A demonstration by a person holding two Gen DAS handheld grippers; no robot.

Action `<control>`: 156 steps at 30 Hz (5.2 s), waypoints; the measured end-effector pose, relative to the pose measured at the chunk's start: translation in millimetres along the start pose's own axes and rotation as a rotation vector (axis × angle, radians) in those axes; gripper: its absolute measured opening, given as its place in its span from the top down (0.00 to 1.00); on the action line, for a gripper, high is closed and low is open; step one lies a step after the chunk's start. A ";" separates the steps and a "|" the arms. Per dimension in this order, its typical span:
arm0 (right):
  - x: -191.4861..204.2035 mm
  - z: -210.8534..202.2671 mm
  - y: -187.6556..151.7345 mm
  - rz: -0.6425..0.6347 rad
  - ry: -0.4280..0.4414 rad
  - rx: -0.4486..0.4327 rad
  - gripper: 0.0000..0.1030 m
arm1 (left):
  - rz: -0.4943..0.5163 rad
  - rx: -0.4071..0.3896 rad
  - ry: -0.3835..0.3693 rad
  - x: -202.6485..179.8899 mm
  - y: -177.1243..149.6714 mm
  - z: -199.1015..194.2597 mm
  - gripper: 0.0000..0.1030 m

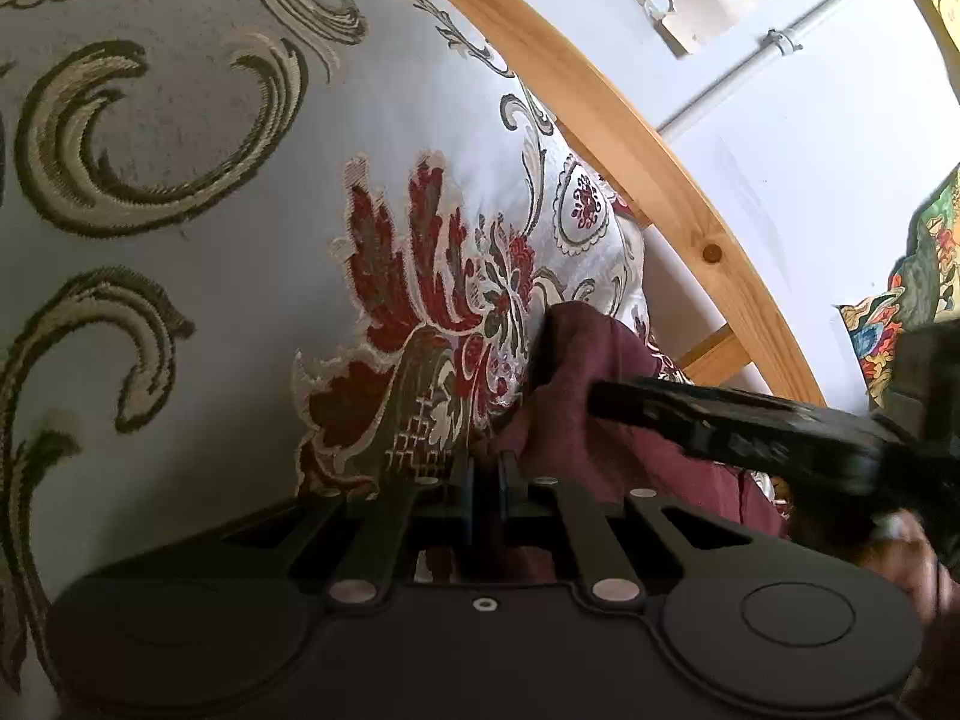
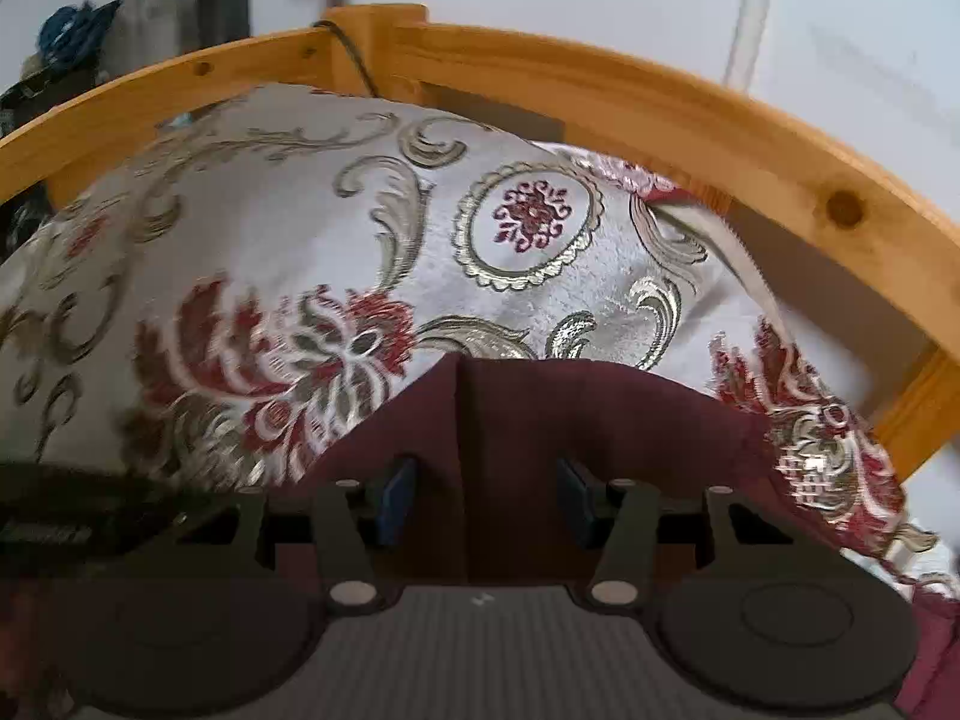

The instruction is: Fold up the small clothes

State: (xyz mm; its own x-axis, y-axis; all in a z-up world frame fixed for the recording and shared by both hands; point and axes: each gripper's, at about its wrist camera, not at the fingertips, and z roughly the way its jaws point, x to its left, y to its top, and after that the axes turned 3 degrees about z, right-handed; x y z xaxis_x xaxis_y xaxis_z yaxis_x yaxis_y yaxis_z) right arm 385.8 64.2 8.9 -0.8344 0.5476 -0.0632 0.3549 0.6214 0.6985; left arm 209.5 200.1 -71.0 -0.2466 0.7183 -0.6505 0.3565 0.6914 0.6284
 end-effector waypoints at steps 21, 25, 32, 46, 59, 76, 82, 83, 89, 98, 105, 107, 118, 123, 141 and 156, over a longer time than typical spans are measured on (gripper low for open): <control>-22.2 -18.2 -22.7 0.160 -0.150 -0.043 0.12 | -0.012 -0.005 0.030 4.5 0.5 -0.6 0.95; -19.1 -44.8 -35.7 0.174 -0.156 -0.045 0.05 | 0.003 -0.008 0.032 2.3 -0.3 -2.7 0.92; -19.1 -86.7 -77.6 0.297 -0.184 -0.054 0.01 | 0.171 -0.021 0.001 -21.4 -4.7 -6.5 0.41; -34.3 -178.0 -241.0 0.693 -0.449 0.009 0.01 | 0.502 0.062 0.036 -49.0 -23.2 13.5 0.16; -11.7 -171.9 -286.9 0.646 -0.496 0.147 0.01 | 0.490 0.193 0.015 -54.8 -50.8 -0.8 0.01; 24.0 -214.7 -342.4 0.792 -0.476 0.077 0.01 | 0.439 0.410 -0.051 -71.8 -71.7 -63.7 0.01; 61.2 -245.6 -360.7 0.686 -0.492 -0.007 0.00 | 0.529 0.425 -0.121 -95.5 -87.0 -76.4 0.01; 67.1 -250.2 -362.3 0.656 -0.500 -0.023 0.00 | 0.537 0.427 -0.132 -98.1 -89.4 -77.9 0.01; 97.3 -249.1 -366.8 0.471 -0.496 0.024 0.00 | 0.620 0.463 -0.223 -110.1 -106.5 -85.8 0.01; 105.8 -219.6 -350.1 0.215 -0.690 0.038 0.01 | 0.828 0.516 -0.367 -127.9 -146.3 -97.3 0.01; 98.8 -211.5 -343.5 0.162 -0.521 -0.021 0.57 | 0.999 0.542 -0.431 -137.6 -176.6 -106.3 0.01; 98.5 -217.8 -339.2 0.177 -0.489 -0.050 0.78 | 1.020 0.559 -0.432 -139.4 -184.3 -105.2 0.01; 95.5 -249.8 -277.1 0.149 -0.473 -0.218 0.92 | 1.058 0.448 -0.298 -158.4 -212.9 -93.1 0.05; 81.3 -269.5 -274.8 0.234 -0.460 -0.290 0.92 | 1.081 0.346 -0.242 -160.9 -203.3 -92.7 0.29; 102.5 -294.6 -296.3 0.278 -0.568 -0.393 0.93 | 1.112 0.346 -0.018 -142.7 -183.3 -120.3 0.67; 143.6 -322.7 -328.3 0.256 -0.588 -0.400 0.93 | 0.949 0.257 -0.027 -137.3 -159.9 -194.0 0.89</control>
State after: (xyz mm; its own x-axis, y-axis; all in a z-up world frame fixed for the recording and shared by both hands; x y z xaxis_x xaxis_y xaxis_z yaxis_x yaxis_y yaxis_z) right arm 13.3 -242.0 0.5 -0.3444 0.9258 -0.1558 0.2337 0.2453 0.9408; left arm 11.6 5.8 0.7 0.2629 0.9626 0.0652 0.5820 -0.2121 0.7851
